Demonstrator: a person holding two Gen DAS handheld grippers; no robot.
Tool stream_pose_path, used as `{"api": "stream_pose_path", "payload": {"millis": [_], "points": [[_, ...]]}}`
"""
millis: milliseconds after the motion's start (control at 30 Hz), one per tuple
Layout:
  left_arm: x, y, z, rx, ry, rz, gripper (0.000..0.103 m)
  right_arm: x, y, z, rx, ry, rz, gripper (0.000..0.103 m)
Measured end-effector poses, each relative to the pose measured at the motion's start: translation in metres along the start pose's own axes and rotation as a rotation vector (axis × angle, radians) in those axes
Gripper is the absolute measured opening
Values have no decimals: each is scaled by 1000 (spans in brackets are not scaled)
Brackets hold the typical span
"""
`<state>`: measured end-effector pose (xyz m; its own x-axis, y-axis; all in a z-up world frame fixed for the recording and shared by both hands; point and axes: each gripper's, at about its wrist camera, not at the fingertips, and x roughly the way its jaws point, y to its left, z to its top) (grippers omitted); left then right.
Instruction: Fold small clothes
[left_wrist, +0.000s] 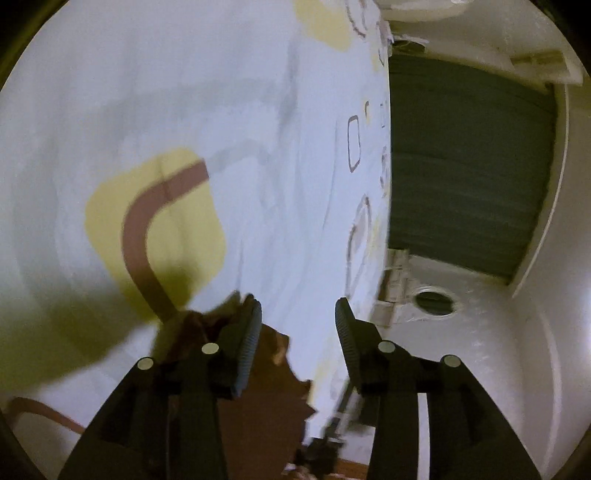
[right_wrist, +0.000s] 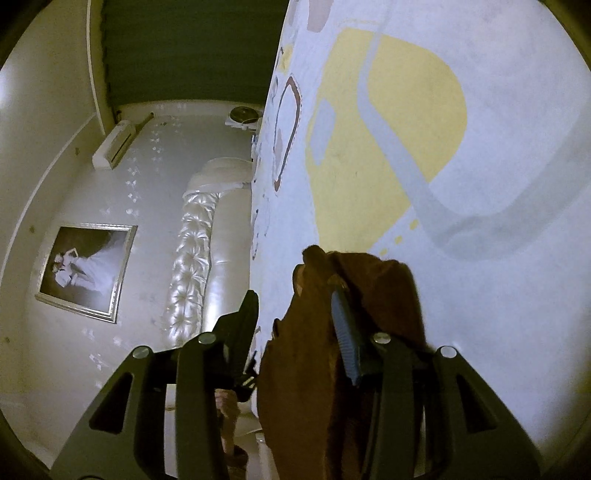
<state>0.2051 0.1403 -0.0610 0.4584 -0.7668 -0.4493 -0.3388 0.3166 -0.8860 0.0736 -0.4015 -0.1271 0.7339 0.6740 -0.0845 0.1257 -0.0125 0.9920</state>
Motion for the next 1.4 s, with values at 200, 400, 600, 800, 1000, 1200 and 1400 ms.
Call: {"api": "stream_pose_path", "payload": {"millis": [200, 400, 600, 800, 1000, 1200, 1400], "points": [[-21, -10, -37, 300, 39, 170, 55, -26, 25, -20, -96, -25, -72, 52], [-57, 28, -87, 422, 91, 224, 62, -73, 24, -65, -144, 5, -223, 62], [-70, 58, -131, 437, 164, 185, 73, -85, 11, -118, -105, 131, -176, 64], [-60, 58, -146, 478, 172, 176, 74, -61, 20, -138, -175, 239, -250, 19], [-42, 49, -152, 576, 146, 286, 56, -68, 3, -144, -198, 232, -330, 6], [-46, 58, -147, 492, 125, 234, 63, -82, 17, -145, -208, 207, -359, 18], [-41, 48, -155, 523, 132, 231, 68, -82, 92, -147, -357, 110, -405, 49]]}}
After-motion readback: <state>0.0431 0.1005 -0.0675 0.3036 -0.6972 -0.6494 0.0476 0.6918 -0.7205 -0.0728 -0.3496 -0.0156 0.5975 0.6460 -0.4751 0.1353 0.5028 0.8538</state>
